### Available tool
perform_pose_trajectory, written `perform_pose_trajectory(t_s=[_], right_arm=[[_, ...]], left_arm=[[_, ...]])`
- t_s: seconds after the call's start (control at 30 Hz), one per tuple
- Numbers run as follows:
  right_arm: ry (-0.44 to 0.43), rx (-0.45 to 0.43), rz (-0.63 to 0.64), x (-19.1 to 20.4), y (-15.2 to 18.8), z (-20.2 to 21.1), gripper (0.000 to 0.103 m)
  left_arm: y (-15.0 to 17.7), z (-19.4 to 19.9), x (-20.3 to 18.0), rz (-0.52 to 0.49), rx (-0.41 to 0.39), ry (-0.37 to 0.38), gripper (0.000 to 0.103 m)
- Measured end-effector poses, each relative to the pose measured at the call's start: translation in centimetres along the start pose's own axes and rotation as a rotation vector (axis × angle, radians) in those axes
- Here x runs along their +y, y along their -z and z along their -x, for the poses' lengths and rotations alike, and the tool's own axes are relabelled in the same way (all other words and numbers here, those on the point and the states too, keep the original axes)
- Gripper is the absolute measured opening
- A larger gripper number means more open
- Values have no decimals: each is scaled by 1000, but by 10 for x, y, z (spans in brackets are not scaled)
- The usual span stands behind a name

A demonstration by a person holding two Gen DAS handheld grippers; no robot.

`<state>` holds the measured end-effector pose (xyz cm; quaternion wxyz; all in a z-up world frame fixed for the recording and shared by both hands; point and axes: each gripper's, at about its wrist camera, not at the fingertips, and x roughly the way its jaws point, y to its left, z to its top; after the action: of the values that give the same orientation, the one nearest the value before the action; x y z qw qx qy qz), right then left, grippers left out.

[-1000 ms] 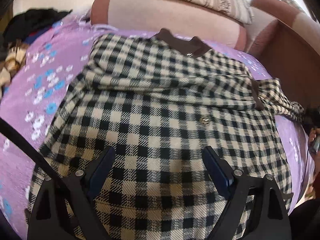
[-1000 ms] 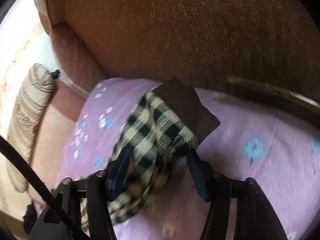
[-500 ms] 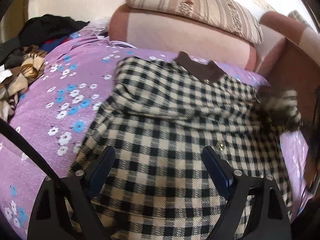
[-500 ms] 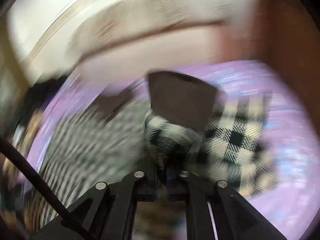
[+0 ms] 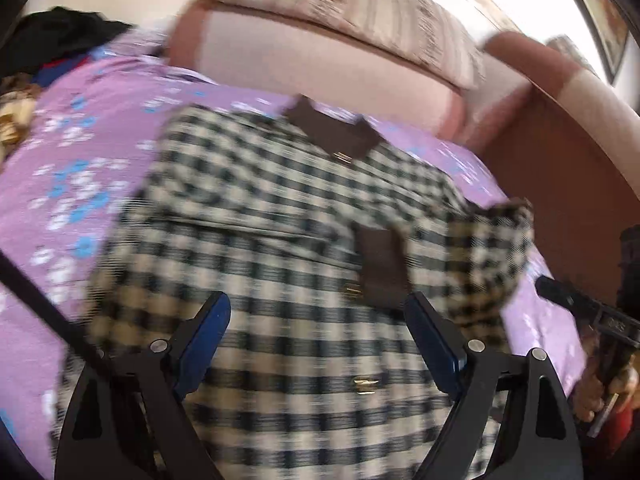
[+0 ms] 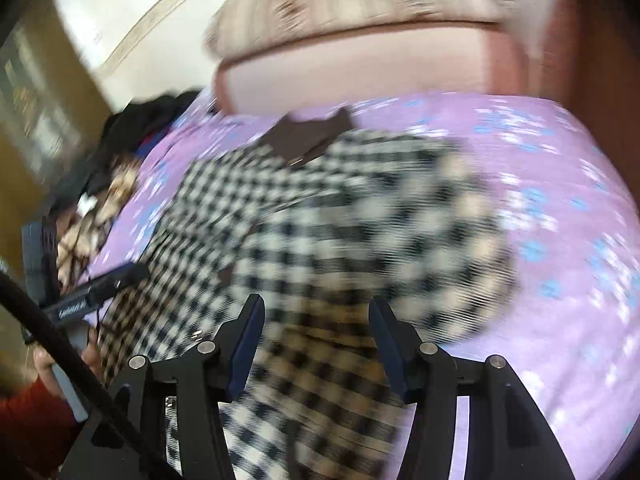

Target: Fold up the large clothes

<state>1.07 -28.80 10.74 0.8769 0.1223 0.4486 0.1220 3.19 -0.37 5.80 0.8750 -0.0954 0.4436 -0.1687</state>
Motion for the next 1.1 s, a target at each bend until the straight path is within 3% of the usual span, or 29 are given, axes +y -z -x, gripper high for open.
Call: perform_pose_trajectory(t_s=[0.1, 0.2, 0.23, 0.27, 0.33, 0.37, 0.43, 0.57, 0.63, 0.77, 0.9, 1.1], right_arm=[[21, -40, -103, -27, 5, 10, 59], [48, -58, -149, -46, 6, 16, 59], [64, -62, -150, -50, 6, 17, 59], [82, -68, -152, -54, 7, 18, 59], [116, -76, -155, -63, 9, 21, 59], [124, -78, -160, -60, 8, 18, 59], [135, -80, -176, -66, 8, 17, 59], [151, -101, -206, -77, 4, 19, 59], [150, -115, -211, -78, 1, 20, 59], [142, -125, -204, -70, -9, 15, 59], [144, -129, -164, -50, -21, 2, 59], [153, -118, -90, -16, -38, -27, 59]], left_arm=[[-4, -29, -22, -31, 59, 16, 88], [-12, -66, -33, 13, 132, 55, 87], [-14, -74, -35, 30, 142, 68, 81], [-17, -81, -39, 39, 151, 74, 73], [-20, -96, -48, 30, 187, 49, 24], [-21, -101, -53, 27, 206, 45, 14], [-25, -97, -63, 13, 186, 19, 12], [-43, -51, -66, -18, 59, 13, 12], [-56, -26, -55, -12, 1, 4, 12], [-82, 12, -10, 32, -80, -91, 12], [-91, 10, 53, 123, -37, -196, 13], [-70, -24, 102, 183, 59, -219, 23]])
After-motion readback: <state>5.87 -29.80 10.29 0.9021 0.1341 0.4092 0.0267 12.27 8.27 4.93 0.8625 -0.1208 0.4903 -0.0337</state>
